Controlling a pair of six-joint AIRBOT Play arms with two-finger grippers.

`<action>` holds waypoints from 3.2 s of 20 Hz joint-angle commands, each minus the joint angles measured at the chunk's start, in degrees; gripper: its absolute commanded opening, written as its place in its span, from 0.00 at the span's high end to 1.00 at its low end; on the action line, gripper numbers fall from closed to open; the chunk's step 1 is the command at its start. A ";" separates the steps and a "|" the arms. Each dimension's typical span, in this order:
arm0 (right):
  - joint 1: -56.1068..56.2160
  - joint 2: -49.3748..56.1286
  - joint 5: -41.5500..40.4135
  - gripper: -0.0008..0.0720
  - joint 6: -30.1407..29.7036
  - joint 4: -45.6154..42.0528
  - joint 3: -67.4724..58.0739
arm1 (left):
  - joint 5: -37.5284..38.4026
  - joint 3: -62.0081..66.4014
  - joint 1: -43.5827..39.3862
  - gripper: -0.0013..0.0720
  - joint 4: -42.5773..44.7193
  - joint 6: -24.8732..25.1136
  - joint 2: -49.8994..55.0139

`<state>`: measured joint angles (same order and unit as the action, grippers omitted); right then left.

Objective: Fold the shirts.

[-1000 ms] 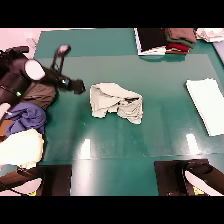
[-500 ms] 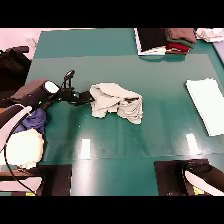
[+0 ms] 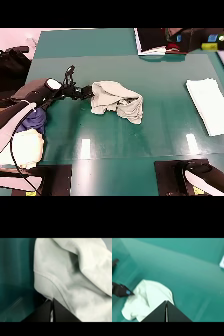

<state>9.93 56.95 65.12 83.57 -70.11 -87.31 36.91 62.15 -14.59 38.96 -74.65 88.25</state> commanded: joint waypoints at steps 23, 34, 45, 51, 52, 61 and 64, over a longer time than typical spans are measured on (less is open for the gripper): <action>4.46 20.76 -7.48 0.96 -2.29 9.62 36.89 | 8.33 11.26 0.11 0.95 20.76 -0.11 -4.52; -18.14 -5.62 7.02 0.96 0.04 -11.52 8.96 | 9.88 25.88 0.09 0.95 39.78 -3.28 -29.97; -24.90 -12.74 16.90 0.96 -0.70 -11.52 -14.56 | 17.31 36.59 0.09 0.95 39.69 -3.32 -50.03; -19.43 -3.58 22.56 0.96 0.50 -10.62 -7.34 | 36.22 26.36 0.09 0.95 39.34 -5.05 -40.92; -17.99 -1.18 22.73 0.96 0.61 -10.60 -3.52 | 37.09 22.40 0.09 0.95 38.62 -5.03 -38.62; -14.73 25.83 10.38 0.88 0.57 -10.47 6.03 | 10.99 6.45 0.55 0.93 43.15 -8.39 -13.00; -15.54 29.73 14.34 0.42 0.50 -10.45 -1.84 | 13.75 11.23 5.03 0.23 43.10 -12.15 -12.09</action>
<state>-5.15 81.89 78.00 84.12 -80.55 -84.33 52.16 70.98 -12.40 80.82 -83.15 73.23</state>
